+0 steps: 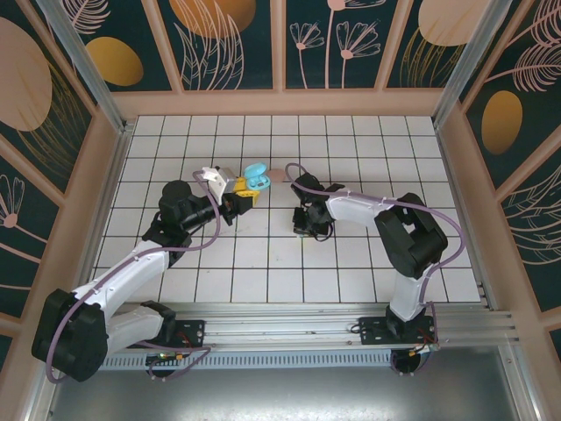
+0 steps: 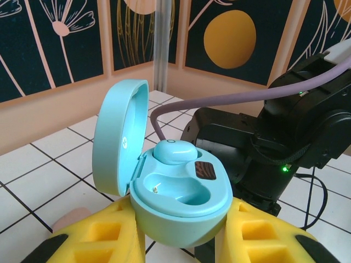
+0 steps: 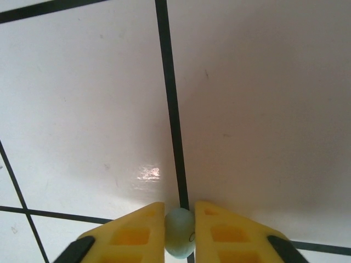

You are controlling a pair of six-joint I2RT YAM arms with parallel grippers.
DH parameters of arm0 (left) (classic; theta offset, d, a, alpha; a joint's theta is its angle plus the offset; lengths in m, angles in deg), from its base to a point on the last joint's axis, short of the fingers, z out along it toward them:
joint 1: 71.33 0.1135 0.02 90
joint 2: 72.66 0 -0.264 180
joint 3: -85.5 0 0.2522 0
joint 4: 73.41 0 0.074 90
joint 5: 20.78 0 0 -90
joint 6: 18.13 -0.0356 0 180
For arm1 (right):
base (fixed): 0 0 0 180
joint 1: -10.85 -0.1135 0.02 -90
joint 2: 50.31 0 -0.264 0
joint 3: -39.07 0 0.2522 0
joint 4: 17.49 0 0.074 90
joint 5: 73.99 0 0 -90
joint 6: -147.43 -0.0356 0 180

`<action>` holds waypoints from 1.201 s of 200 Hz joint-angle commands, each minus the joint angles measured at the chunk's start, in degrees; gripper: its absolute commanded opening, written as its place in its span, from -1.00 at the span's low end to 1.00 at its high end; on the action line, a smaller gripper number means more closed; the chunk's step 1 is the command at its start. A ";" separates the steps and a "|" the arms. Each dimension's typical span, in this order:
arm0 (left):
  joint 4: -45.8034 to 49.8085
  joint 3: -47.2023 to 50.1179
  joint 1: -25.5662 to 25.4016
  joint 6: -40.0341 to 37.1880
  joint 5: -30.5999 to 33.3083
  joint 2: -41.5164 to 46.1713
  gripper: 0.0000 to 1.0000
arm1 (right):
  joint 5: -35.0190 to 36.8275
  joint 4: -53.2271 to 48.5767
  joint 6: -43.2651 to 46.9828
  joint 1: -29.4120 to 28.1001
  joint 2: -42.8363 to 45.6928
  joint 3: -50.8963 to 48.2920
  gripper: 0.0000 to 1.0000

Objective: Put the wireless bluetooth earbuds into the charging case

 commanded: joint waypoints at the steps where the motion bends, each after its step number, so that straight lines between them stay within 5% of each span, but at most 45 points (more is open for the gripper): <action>1: -0.23 0.38 -0.36 -1.29 -0.07 1.14 -0.63 | 2.13 -2.34 0.65 -0.66 0.97 1.53 -0.80; 65: -1.22 0.03 -0.38 -1.25 -0.10 0.37 -0.63 | 6.76 -9.49 0.73 0.67 10.27 4.27 -0.85; 127: -3.48 -0.60 -0.34 -2.42 -0.36 -1.31 -0.62 | 12.69 -19.63 0.82 -2.98 20.23 17.28 -0.88; 240: -3.17 -1.35 -0.34 -4.89 -0.53 -3.44 -0.62 | 14.19 -24.84 2.96 -14.02 10.82 37.97 -0.89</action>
